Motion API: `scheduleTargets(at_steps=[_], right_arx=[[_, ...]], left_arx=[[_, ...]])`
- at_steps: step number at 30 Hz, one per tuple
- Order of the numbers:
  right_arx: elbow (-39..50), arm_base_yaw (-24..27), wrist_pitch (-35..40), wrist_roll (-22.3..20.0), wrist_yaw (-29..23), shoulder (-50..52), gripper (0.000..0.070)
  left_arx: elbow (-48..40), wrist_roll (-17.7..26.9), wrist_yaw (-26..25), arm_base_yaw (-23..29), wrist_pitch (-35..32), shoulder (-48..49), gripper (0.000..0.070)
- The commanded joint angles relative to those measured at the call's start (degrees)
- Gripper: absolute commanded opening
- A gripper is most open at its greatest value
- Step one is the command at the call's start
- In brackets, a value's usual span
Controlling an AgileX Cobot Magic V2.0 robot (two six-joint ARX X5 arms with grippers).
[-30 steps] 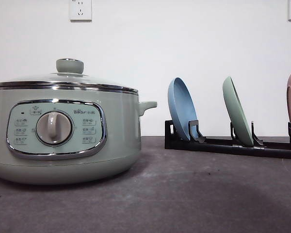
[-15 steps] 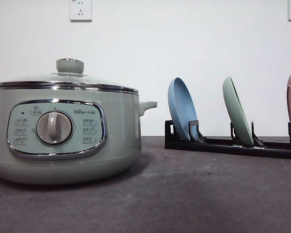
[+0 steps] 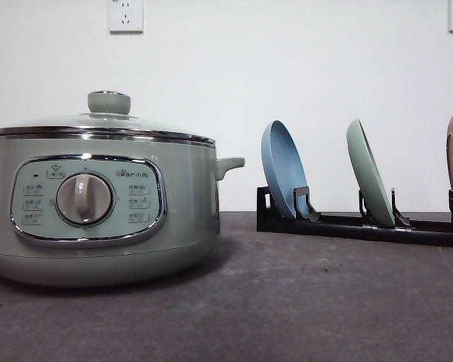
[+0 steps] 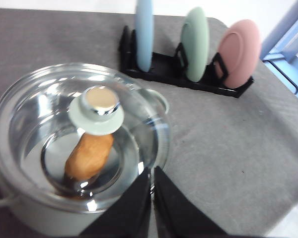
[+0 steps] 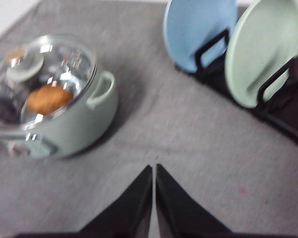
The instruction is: Transfer potato from steamer to green plate
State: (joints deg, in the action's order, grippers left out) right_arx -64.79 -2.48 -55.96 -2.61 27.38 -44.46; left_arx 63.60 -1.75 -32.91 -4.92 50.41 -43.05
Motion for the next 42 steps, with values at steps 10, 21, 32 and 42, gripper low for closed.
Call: scheduleTargets(at_steps=[10,21,32,42], right_arx=[[-1.86,-2.38,-1.56,-1.79,0.22,-0.77,0.007],[-1.86,-2.38,-1.54,-0.37,-0.39,-0.77,0.0527],[-1.86,-2.38,-0.42,1.35,-0.4,-0.81,0.0527],[-4.2,-2.36,5.57,10.04,-0.83,-5.61,0.0526]], left_arx=[[1.65,0.47,-0.15,-1.27,-0.26,-0.47,0.0205],[1.65,-0.25,-0.13,-1.27,-0.26,-0.47,0.0596],[1.65,-0.25,-0.13,-1.27,-0.31,-0.47,0.0596],[1.65,-0.25,-0.13,-1.27,-0.28,-0.43,0.0595]])
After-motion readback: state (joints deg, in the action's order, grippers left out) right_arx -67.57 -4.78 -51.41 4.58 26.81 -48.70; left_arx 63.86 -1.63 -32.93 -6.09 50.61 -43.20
